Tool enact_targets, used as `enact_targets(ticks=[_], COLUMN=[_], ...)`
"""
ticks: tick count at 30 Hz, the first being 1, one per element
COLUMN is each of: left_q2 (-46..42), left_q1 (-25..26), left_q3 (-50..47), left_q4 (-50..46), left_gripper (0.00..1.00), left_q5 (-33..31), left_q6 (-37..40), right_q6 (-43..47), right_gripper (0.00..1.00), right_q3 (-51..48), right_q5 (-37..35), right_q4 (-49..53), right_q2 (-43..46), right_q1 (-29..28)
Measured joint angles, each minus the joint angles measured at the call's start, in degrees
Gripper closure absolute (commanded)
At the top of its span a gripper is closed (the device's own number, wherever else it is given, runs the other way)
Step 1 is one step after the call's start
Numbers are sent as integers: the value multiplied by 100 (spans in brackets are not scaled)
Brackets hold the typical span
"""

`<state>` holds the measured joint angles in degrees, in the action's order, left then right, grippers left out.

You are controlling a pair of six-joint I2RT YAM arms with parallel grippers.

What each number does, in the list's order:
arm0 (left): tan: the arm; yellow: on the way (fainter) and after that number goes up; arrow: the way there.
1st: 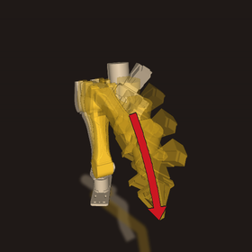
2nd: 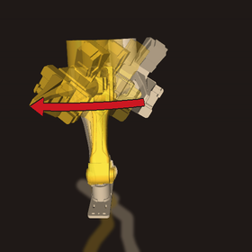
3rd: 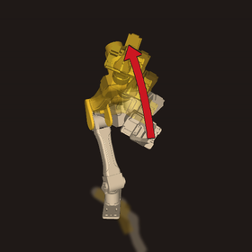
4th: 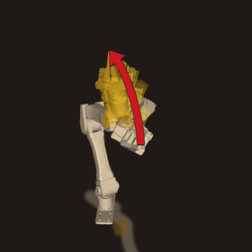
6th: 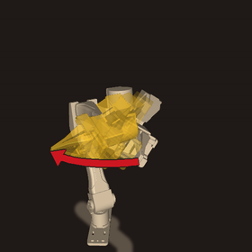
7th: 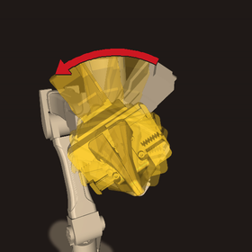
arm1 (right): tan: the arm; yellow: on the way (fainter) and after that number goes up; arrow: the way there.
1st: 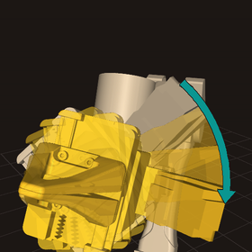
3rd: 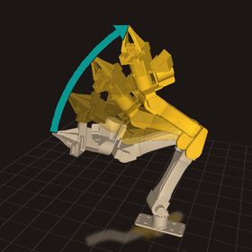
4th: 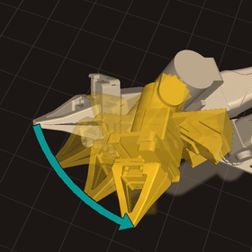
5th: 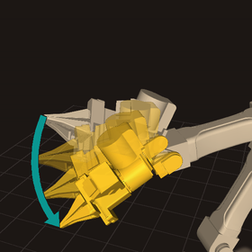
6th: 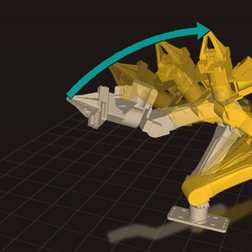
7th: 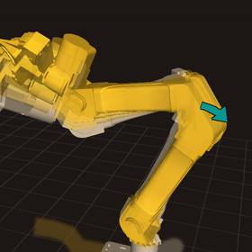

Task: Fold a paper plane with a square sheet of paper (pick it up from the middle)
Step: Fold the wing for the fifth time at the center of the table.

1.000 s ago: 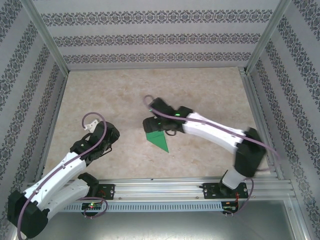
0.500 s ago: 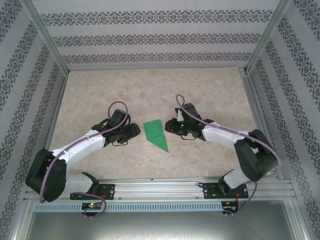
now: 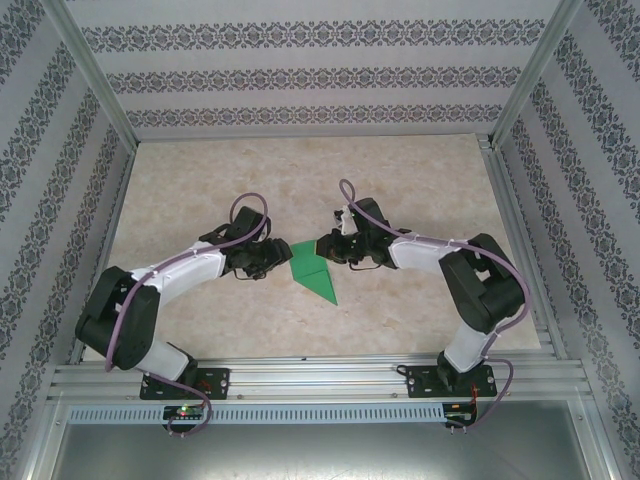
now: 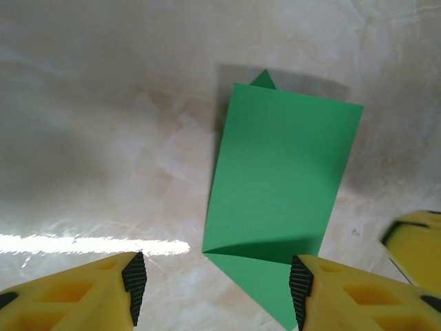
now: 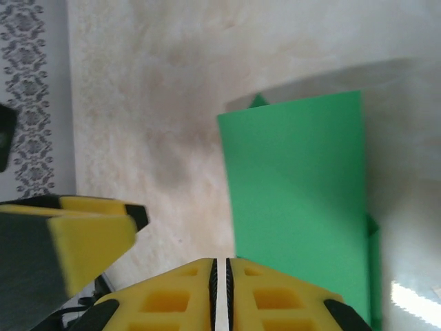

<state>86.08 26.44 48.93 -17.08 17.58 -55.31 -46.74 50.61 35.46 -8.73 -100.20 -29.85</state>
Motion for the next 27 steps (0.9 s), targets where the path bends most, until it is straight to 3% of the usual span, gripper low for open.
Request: enact_targets(ticks=[13, 27], left_q2=[424, 1215], left_q1=[-181, -216], left_q3=[190, 619], left_q4=[129, 328], left_gripper=[40, 40], left_q5=[356, 828], left_q6=[-20, -55], right_q6=[-48, 22], right_gripper=[86, 86], right_q3=[0, 0], right_q5=[225, 782], right_q4=[-221, -402], right_q2=[-855, -1054], right_q1=[238, 422])
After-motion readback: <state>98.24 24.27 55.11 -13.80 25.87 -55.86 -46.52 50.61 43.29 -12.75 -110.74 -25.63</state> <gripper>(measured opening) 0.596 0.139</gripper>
